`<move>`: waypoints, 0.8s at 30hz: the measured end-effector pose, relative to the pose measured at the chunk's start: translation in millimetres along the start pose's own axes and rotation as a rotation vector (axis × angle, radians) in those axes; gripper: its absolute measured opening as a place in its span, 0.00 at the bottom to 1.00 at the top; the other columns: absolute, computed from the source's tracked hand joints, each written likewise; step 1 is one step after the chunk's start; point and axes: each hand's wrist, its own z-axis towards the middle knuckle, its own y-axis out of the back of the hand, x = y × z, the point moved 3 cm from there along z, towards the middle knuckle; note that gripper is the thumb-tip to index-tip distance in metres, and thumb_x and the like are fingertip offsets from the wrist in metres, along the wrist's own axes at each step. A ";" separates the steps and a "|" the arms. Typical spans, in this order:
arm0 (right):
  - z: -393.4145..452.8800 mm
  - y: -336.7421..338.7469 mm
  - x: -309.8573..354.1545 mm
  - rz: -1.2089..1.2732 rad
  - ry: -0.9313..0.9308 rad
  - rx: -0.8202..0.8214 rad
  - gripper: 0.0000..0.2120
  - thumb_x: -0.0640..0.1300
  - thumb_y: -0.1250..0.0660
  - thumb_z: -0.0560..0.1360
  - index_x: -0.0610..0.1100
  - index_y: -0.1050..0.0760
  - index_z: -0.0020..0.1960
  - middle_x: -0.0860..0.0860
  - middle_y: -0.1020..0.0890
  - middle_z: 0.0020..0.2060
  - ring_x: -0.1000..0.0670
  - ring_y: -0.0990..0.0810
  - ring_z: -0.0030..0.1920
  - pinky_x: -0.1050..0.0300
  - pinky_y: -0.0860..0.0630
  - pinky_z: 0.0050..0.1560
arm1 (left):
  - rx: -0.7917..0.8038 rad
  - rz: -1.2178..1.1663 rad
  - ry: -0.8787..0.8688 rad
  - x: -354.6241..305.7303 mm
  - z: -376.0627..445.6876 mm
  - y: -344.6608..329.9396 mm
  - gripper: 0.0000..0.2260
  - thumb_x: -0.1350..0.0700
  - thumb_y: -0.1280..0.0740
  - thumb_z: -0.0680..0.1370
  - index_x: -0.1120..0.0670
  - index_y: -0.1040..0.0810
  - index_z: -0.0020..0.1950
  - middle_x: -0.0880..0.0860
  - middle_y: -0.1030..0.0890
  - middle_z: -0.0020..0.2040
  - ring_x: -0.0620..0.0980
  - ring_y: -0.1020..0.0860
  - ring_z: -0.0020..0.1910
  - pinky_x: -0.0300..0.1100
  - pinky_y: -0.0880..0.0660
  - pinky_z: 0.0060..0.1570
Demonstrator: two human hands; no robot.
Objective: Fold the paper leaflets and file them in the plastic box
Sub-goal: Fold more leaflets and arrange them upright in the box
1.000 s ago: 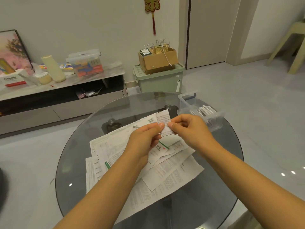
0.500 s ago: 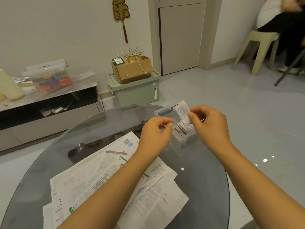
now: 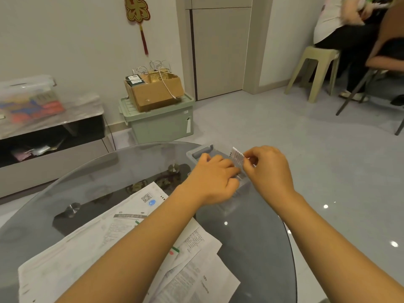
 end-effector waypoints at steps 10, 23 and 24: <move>-0.1 -6.4 2.4 -0.089 0.010 0.014 0.06 0.37 0.34 0.73 0.38 0.18 0.45 0.43 0.20 0.40 0.43 0.26 0.47 0.51 0.29 0.44 | -0.034 -0.030 0.015 5.9 -3.8 -2.3 0.26 0.48 0.57 0.73 0.52 0.22 0.56 0.49 0.23 0.56 0.47 0.30 0.53 0.47 0.42 0.62; 1.2 -9.1 8.5 -0.162 -0.014 -0.013 0.08 0.36 0.36 0.72 0.37 0.18 0.40 0.42 0.22 0.37 0.44 0.28 0.41 0.56 0.37 0.38 | -0.082 -0.091 0.023 4.3 -5.7 -1.3 0.23 0.50 0.55 0.73 0.51 0.26 0.59 0.48 0.28 0.42 0.46 0.34 0.45 0.49 0.45 0.66; 1.4 -9.6 8.6 -0.164 -0.011 -0.004 0.08 0.36 0.36 0.72 0.37 0.18 0.41 0.42 0.22 0.38 0.43 0.27 0.43 0.56 0.36 0.39 | -0.072 -0.071 0.022 4.5 -5.5 -1.4 0.26 0.49 0.57 0.73 0.51 0.25 0.61 0.48 0.28 0.43 0.46 0.34 0.47 0.48 0.46 0.67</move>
